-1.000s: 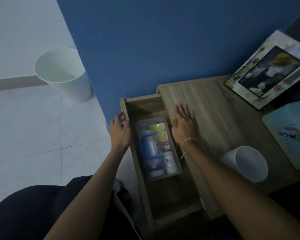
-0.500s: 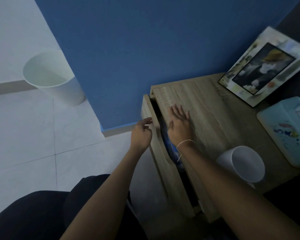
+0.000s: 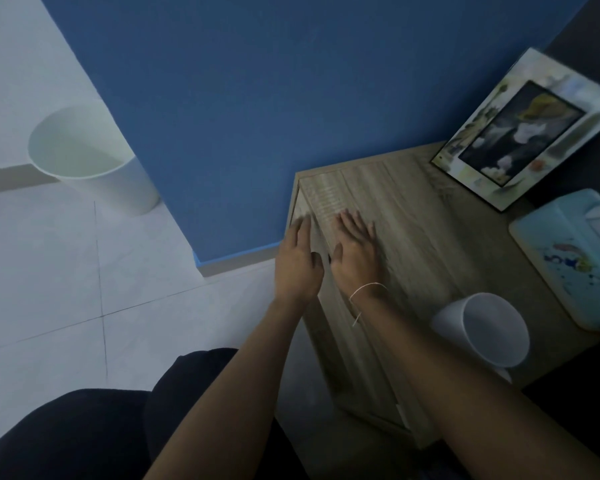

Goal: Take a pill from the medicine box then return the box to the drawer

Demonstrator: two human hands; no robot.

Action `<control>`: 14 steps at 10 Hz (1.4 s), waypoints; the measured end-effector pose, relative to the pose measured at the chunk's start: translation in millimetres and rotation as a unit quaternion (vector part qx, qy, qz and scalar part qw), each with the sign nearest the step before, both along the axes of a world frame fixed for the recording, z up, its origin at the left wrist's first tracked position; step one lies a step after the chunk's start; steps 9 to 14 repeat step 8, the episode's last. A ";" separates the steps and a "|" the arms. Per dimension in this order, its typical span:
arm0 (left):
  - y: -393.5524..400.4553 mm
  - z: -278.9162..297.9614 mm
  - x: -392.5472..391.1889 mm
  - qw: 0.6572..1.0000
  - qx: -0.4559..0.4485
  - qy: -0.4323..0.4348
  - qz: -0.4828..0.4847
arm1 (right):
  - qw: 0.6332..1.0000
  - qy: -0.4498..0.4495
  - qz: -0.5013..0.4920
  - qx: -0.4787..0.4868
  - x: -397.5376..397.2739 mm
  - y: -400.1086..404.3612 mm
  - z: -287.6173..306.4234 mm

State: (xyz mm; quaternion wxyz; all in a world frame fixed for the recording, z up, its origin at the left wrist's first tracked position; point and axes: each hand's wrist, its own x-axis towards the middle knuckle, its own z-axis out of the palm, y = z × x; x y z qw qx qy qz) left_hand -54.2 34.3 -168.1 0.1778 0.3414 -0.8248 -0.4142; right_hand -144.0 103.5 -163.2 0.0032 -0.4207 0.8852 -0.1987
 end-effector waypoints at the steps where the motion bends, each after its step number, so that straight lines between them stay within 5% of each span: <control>1: -2.7 2.3 2.1 0.993 -0.083 -0.038 -0.071 | 0.999 0.033 -0.036 0.018 -1.6 1.0 -1.3; 5: -33.7 8.7 21.4 0.987 -0.061 -0.116 -0.096 | 0.996 -0.029 -0.083 0.001 2.3 0.9 0.9; 6: -46.3 31.3 32.5 0.967 -0.066 -0.185 -0.164 | 0.990 -0.052 -0.094 0.089 11.2 -6.0 17.1; 8: -80.8 121.9 93.1 0.930 -0.079 -0.313 -0.176 | 0.922 -0.176 -0.039 0.341 14.1 -38.8 122.9; 14: -80.8 121.9 93.1 0.930 -0.079 -0.313 -0.176 | 0.922 -0.176 -0.039 0.341 14.1 -38.8 122.9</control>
